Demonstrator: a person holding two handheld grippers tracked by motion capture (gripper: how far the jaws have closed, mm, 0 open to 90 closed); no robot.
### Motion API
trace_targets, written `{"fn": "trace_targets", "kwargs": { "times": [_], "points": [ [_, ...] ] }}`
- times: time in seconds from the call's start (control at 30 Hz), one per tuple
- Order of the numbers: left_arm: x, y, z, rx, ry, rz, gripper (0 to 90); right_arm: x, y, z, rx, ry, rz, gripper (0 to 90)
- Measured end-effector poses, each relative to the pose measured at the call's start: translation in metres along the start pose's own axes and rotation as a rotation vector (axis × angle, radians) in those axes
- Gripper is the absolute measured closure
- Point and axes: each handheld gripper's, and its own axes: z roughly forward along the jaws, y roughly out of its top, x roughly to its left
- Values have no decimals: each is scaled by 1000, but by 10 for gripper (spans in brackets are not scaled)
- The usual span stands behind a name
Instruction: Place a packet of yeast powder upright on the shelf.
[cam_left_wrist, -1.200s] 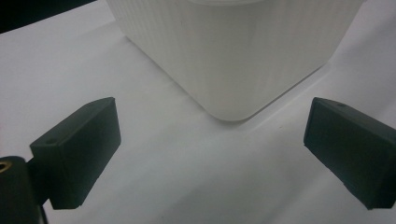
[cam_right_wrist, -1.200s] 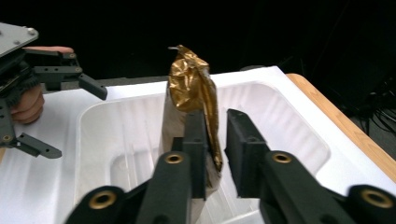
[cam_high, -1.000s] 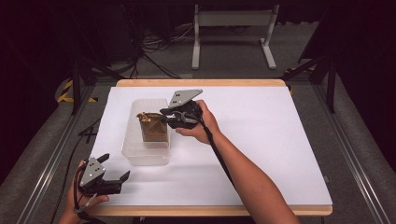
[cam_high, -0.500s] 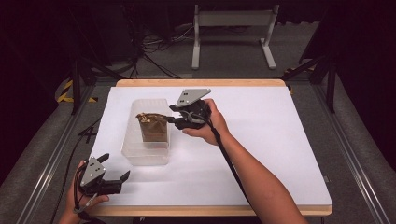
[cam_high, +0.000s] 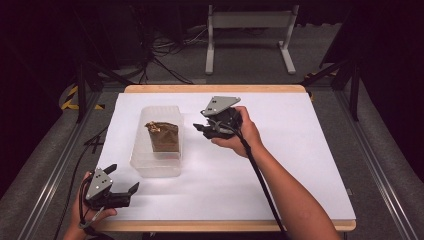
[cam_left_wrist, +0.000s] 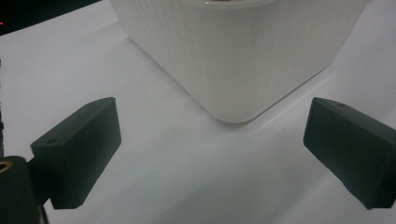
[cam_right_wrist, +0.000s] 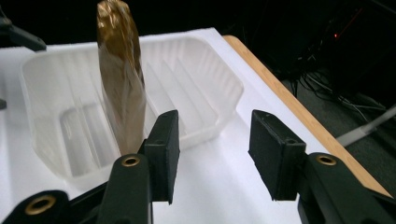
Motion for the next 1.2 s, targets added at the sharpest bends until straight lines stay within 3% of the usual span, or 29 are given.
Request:
{"fn": "trace_targets", "kwargs": {
  "times": [0.27, 0.6, 0.97, 1.1, 1.2],
  "points": [
    [0, 0, -1, -9, -1, -1, 50, -4, -16, -13, 74, -44, -27, 513],
    [0, 0, -1, -5, -1, -4, 50, -7, -36, -30, 106, -60, -28, 489],
    [0, 1, 0, 2, 0, -9, 50, -10, -63, -44, 165, -98, -22, 392],
    [1, 1, 1, 7, -1, -5, 50, -13, -73, -52, 181, -153, -10, 303],
    [1, 0, 1, 1, 0, -17, 50, -14, -79, -56, 192, -161, -8, 291]
  ]
}}
